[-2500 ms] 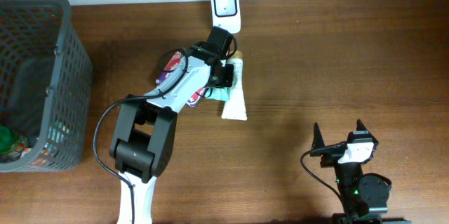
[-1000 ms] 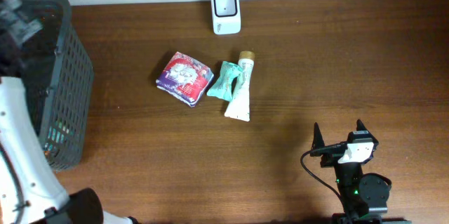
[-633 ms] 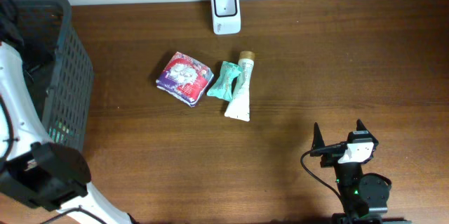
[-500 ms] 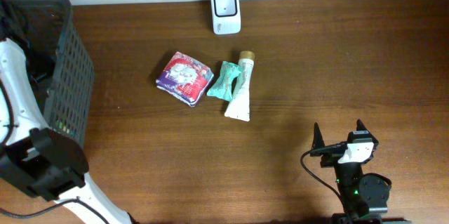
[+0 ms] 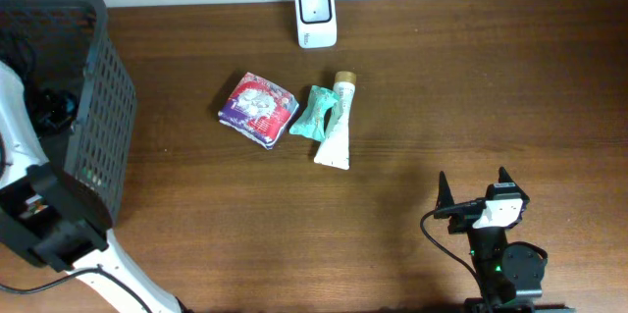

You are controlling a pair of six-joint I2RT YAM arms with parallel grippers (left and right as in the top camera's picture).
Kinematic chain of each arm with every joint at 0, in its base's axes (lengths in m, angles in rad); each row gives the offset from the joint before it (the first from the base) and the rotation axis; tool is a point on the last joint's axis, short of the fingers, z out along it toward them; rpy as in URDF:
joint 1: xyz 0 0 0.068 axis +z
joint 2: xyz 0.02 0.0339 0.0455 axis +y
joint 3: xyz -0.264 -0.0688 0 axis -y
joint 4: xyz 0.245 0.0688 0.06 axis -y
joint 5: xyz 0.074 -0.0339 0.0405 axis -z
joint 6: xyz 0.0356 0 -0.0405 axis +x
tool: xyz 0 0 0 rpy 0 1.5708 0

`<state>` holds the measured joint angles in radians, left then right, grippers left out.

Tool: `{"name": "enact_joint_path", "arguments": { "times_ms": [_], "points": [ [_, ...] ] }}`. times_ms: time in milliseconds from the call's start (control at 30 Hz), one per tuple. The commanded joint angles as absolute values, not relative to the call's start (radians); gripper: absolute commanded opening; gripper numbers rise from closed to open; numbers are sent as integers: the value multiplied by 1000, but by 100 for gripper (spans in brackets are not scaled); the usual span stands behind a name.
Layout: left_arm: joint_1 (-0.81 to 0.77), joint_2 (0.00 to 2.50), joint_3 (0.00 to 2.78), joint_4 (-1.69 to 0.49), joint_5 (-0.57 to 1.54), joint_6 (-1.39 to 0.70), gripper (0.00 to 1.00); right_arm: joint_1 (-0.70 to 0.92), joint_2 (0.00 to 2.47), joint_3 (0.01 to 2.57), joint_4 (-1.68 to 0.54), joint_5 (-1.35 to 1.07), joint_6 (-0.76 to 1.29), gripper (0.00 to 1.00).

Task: Scan the item barcode
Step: 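Reach into the basket and grasp the small green Kleenex tissue pack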

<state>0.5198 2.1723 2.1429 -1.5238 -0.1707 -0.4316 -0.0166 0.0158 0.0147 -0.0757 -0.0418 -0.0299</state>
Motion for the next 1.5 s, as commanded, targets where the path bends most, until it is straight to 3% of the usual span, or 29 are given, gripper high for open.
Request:
{"name": "enact_joint_path", "arguments": {
  "times_ms": [0, 200, 233, 367, 433, 567, 633, 667, 733, 900, 1167, 1267, 1333, 1467],
  "points": [
    [545, 2194, 2141, -1531, -160, -441, 95, -7, 9, 6, -78, -44, -29, 99],
    [546, 2194, 1979, -1464, -160, -441, 95, -7, 9, 6, -78, -44, -29, 99],
    [546, 2194, 1947, -1440, -160, -441, 93, -7, 9, 6, -78, -44, -29, 99],
    [546, 2194, 1825, -1344, -161, -440, 64, -7, 9, 6, -78, -43, -29, 99],
    [546, 2194, 1785, -1312, -161, -440, 58, -7, 9, 6, -78, -44, -29, 99],
    [546, 2194, 1740, -1280, -162, -440, 56, -7, 9, 6, -78, -44, -29, 99],
    [546, 2194, 1739, -1287, -193, -440, 32, -7, 9, 6, -78, -44, -29, 99],
    [546, 2194, 1739, -1288, -207, -440, 30, -7, 9, 6, -78, -44, -29, 99],
    [546, 2193, 1744, -1288, -206, -440, 0, -7, 9, 6, -78, -44, -29, 99],
    [546, 2193, 1900, -1357, -205, -440, 0, -7, 9, 6, -78, -44, -29, 99],
    [546, 2193, 2733, -1631, -46, -440, 0, -7, 9, 6, -78, -44, -29, 99],
    [546, 2191, 3003, -1688, 139, -427, 0, -7, 9, 6, -78, -44, -29, 99],
    [533, 2185, 3140, -1683, 396, -316, 0, -7, 9, 6, -78, -43, -29, 99],
    [435, 2148, 3137, -1682, 514, -279, 0, -7, 9, 6, -78, -44, -29, 99]
  ]
}}
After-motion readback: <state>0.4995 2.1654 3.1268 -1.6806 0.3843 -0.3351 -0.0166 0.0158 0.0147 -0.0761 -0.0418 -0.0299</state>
